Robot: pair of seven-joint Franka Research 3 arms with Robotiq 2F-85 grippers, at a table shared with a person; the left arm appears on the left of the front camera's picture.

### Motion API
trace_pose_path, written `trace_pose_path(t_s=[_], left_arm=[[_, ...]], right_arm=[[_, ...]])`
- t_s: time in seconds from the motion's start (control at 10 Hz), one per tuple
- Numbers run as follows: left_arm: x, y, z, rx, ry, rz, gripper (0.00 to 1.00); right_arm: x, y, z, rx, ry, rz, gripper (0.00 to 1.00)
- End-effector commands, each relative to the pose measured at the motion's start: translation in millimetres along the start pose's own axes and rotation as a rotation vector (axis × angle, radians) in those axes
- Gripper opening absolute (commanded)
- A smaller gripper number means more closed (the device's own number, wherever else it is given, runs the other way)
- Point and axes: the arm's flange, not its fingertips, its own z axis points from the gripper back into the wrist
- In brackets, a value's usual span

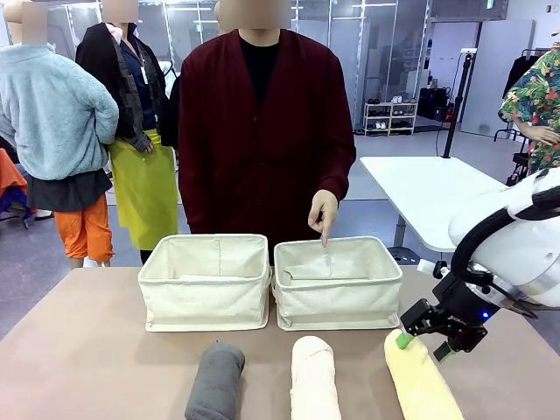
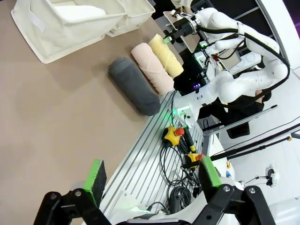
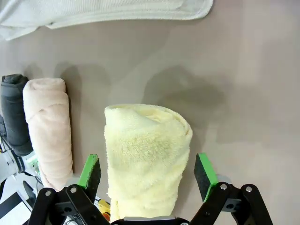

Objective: Divide the towels into two baskets.
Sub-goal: Pick up one hotel-folded towel from the bottom of the table and place it in the Fabric basket indicated by the person.

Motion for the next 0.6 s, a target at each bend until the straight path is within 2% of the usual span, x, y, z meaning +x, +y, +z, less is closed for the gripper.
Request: trace_pose_path(t_s=[0.0,0.1,0.3,0.4,0.5], left_arm=[[-3,-2,1,-0.012,-0.008,-0.015,1.0],[-3,-2,1,-0.012,-0.008,-0.015,1.0],[-3,-2,1,-0.012,-0.008,-0.015,1.0],[-3,-2,1,-0.012,-0.008,-0.015,1.0],[-3,-2,1,-0.012,-0.008,-0.015,1.0]], right_arm=[[-56,5,-20,-0.035,0.024,-0.012,1.0],[-59,8,-27,-0.031,0.041,-0.001,1.0],[-65,11,-39,-0.056,0.053,0.035,0.75],[-66,11,-42,-0.076,0.062,0.063,0.41],[-67,12,-41,-0.073,0.065,0.066,0.16]])
